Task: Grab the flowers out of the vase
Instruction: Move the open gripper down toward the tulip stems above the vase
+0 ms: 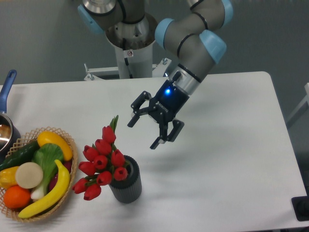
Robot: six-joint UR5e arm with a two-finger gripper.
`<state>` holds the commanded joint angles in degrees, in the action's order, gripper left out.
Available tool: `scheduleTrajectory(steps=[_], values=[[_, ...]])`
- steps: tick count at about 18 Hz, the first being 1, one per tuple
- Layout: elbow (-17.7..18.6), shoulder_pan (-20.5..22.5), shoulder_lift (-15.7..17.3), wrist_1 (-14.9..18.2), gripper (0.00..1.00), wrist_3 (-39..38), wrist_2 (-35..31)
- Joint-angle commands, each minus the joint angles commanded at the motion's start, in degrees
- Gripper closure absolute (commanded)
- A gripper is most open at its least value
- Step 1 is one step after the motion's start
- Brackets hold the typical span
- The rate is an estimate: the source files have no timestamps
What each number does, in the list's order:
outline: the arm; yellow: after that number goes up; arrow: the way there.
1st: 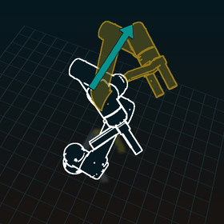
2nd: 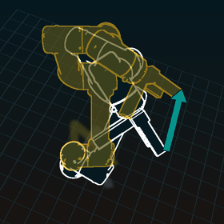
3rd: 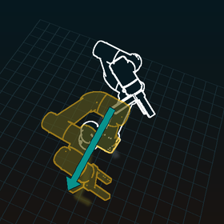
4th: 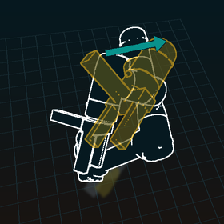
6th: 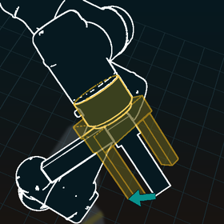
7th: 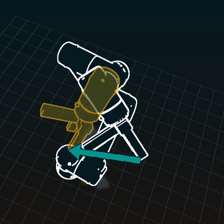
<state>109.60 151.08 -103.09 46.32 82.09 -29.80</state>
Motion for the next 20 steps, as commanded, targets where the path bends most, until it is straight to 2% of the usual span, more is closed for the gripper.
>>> scheduleTrajectory(steps=[8,16,20], values=[[-4.22,-1.05,-2.29,-0.26,0.0,-9.92,0.09],[-4.92,-3.69,-5.01,-2.37,0.0,-9.67,0.18],[-7.03,-4.83,-6.59,-2.55,0.0,-9.58,0.18]])
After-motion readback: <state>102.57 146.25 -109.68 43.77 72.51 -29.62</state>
